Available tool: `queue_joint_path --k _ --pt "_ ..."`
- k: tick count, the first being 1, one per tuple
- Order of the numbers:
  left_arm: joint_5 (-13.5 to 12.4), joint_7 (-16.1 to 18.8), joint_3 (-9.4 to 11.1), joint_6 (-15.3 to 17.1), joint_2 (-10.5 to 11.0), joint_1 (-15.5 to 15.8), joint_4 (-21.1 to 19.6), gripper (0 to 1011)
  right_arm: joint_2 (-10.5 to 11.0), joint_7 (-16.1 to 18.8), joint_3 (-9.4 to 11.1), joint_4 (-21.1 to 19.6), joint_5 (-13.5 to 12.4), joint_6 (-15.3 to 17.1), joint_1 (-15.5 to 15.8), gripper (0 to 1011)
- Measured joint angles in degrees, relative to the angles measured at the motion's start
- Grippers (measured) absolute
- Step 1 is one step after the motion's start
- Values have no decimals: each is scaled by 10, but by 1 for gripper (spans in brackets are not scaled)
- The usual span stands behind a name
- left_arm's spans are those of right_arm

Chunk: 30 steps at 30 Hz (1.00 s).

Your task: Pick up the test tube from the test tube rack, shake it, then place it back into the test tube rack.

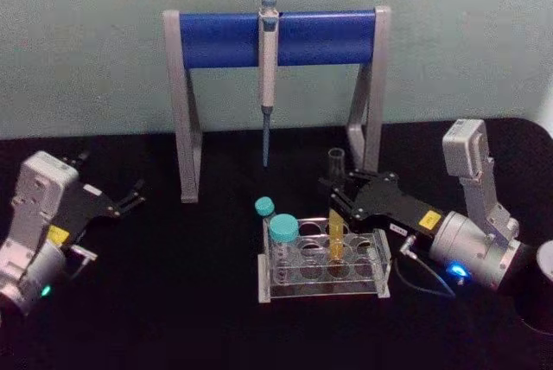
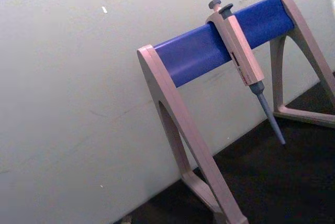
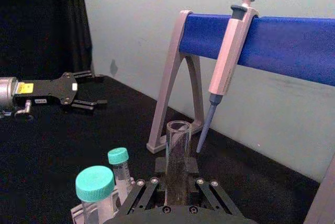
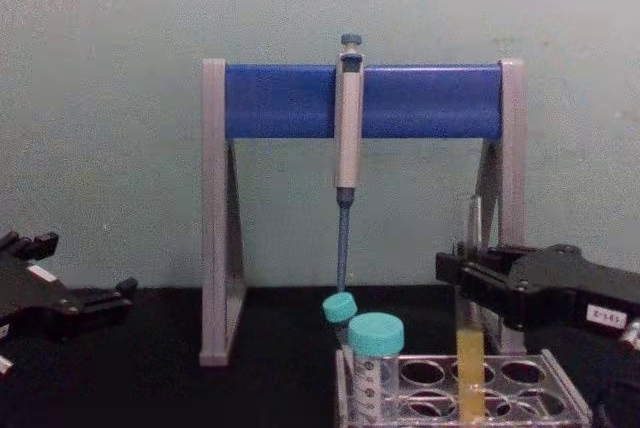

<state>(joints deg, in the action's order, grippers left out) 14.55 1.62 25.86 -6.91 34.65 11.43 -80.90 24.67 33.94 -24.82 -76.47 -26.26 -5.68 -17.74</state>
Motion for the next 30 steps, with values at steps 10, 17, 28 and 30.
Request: queue_joint_path --k 10,17,28,30 --pt "0 0 0 0 0 0 0 1001 0 0 -2 1 1 3 -2 235" --pt "0 0 0 0 0 0 0 1001 1 2 -4 1 2 5 -3 235" --pt "0 0 0 0 0 0 0 1001 1 4 -7 2 3 9 -5 235" --pt "0 0 0 0 0 0 0 1001 1 4 -8 2 3 10 -6 235"
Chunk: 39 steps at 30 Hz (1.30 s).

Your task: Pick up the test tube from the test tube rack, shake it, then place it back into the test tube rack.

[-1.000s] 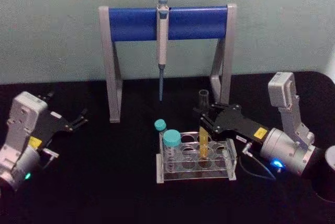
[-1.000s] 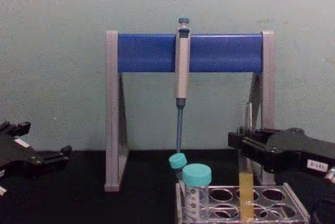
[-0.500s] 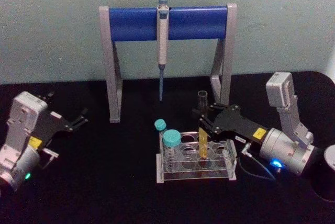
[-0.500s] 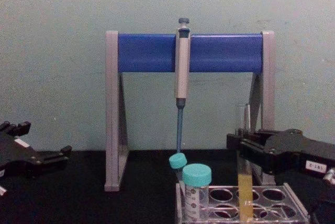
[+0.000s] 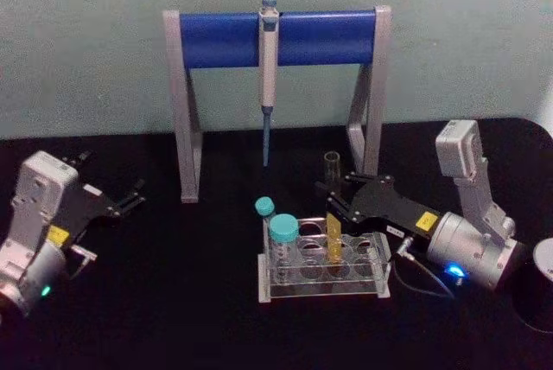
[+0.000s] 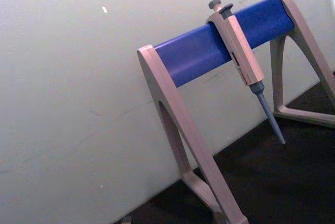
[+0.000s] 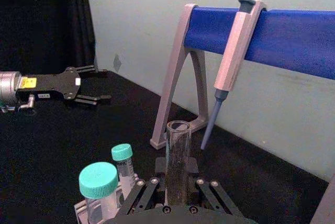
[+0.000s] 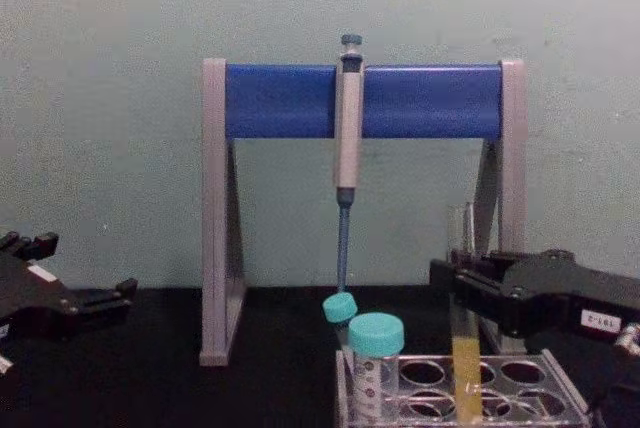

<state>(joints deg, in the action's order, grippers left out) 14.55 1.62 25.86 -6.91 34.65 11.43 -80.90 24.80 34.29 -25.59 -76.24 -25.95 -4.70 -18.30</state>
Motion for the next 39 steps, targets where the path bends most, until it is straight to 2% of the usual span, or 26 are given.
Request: queue_joint_path --k 32,36,37,39 --pt "0 0 0 0 0 0 0 1001 0 -1 0 0 1 1 -1 235" --pt "0 0 0 0 0 0 0 1001 0 -1 0 0 1 2 0 360" --pt "0 0 0 0 0 0 0 1001 0 -1 0 0 1 2 0 419" --pt "0 0 0 0 0 0 0 1001 0 -1 0 0 1 1 0 449"
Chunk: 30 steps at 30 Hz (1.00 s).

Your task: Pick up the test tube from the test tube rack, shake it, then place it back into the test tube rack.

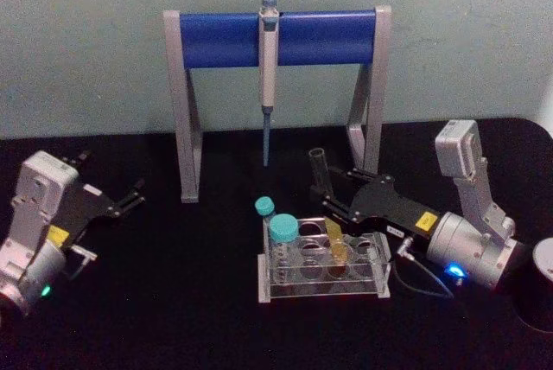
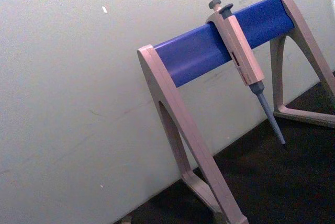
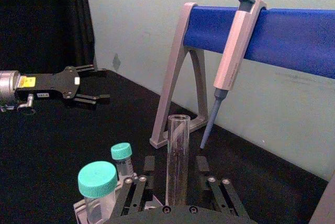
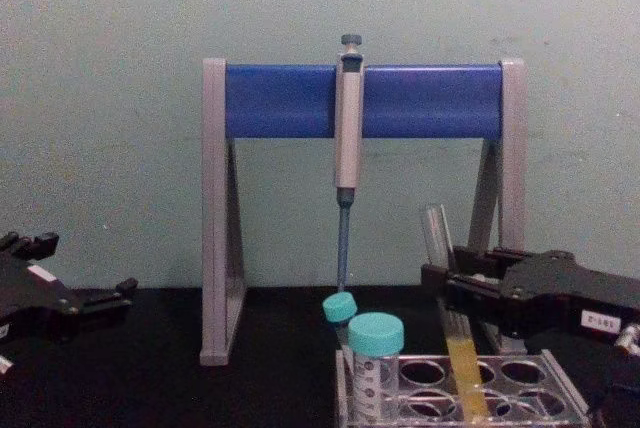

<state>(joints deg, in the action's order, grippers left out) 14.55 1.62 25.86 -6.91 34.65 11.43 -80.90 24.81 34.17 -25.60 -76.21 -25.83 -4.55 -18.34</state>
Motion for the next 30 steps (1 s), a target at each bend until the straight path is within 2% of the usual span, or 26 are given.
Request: queue_joint_path --k 3,5,9,12,13,18,26,30 --pt "0 0 0 0 0 0 0 1001 0 0 0 0 0 0 0 560" --pt "0 0 0 0 0 0 0 1001 0 0 0 0 0 0 0 596" --pt "0 0 0 0 0 0 0 1001 0 0 0 0 0 0 0 757" --pt "0 0 0 0 0 0 0 1001 0 0 0 0 0 0 0 816" --pt "0 0 0 0 0 0 0 1001 0 0 0 0 0 0 0 868" --pt "0 0 0 0 0 0 0 1001 0 0 0 0 0 0 0 995" --pt "0 0 0 0 0 0 0 1001 1 0 0 -2 0 -5 1 1000" --pt "0 0 0 0 0 0 0 1001 2 3 4 -12 0 -21 7 1000"
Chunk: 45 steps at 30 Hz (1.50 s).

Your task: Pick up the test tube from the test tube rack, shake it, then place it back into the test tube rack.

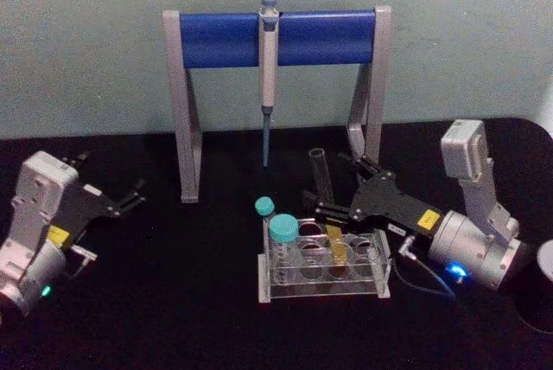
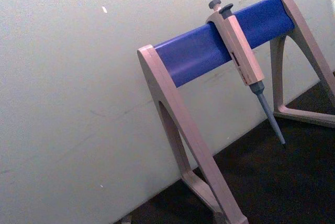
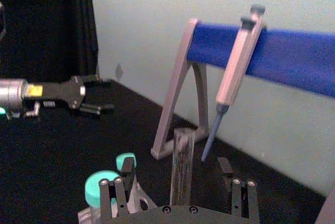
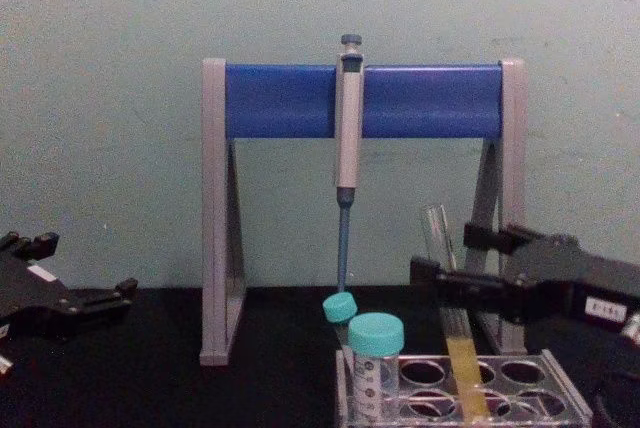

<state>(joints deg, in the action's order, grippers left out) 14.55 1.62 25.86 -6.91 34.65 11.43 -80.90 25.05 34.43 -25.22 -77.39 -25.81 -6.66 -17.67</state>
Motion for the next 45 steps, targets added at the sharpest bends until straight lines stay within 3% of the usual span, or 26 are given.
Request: queue_joint_path --k 8,13,19,24,34,45 --pt "0 0 0 0 0 0 0 1001 -7 -25 32 -42 -14 -44 28 1000" --pt "0 0 0 0 0 0 0 1001 -22 -107 70 -80 9 -62 56 1000" --pt "0 0 0 0 0 0 0 1001 -31 -203 93 -94 65 -10 70 1000" --pt "0 0 0 0 0 0 0 1001 -37 -247 100 -77 95 53 68 1000" --pt "0 0 0 0 0 0 0 1001 -50 -250 107 -45 102 114 64 1000" --pt "0 0 0 0 0 0 0 1001 -55 -244 113 -40 101 121 63 1000"
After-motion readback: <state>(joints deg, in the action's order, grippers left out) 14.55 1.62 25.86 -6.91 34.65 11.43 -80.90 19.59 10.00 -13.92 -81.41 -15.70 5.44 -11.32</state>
